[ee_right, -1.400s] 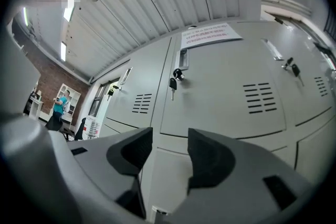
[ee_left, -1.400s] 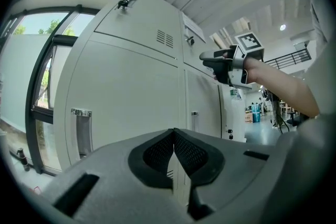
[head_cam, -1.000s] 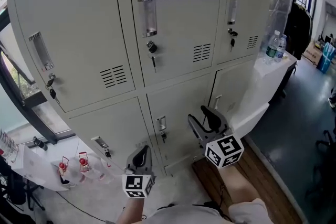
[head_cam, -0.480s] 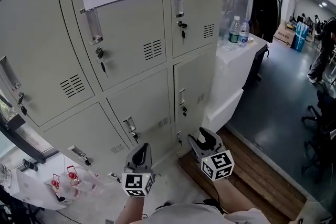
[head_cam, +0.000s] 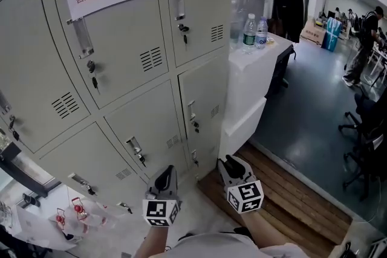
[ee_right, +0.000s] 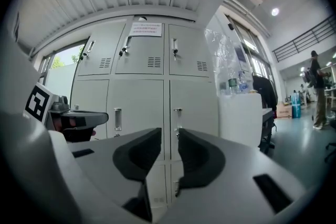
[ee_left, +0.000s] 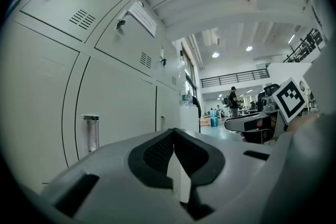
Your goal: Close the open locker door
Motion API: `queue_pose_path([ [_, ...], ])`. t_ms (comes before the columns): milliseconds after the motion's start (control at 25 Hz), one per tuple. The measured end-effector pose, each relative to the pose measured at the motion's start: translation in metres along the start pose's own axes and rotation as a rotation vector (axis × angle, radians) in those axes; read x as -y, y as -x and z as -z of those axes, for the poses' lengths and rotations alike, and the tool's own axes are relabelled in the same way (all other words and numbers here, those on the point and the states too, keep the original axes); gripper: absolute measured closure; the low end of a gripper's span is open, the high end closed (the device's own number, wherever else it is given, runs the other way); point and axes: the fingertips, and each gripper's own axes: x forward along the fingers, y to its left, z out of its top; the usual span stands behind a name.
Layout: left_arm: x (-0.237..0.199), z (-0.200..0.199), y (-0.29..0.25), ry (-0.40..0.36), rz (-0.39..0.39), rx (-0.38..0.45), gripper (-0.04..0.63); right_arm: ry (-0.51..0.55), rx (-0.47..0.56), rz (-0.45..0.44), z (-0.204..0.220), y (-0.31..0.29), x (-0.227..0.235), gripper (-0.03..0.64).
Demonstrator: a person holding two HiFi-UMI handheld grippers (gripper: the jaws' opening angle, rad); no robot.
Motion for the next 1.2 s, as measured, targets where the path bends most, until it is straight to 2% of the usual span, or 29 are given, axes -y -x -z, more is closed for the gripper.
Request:
queue_pose_path([
  [80, 0.004, 0.001, -0.001, 0.002, 0.004, -0.003, 0.586, -0.007, 0.006, -0.007, 0.001, 0.003, 0.001, 0.57],
  [200, 0.007, 0.003, -0.002, 0.004, 0.008, -0.007, 0.586, -0.014, 0.007, -0.004, 0.003, 0.007, 0.002, 0.592],
  [520, 0.013, 0.005, -0.003, 0.007, 0.017, -0.012, 0.586, -0.031, 0.009, 0.037, 0.004, 0.01, 0.008, 0.604],
  [1200, 0.018, 0.006, -0.007, 0.002, 0.026, -0.02, 0.586, -0.039, -0.008, 0.039, 0.011, 0.011, 0.009, 0.604],
])
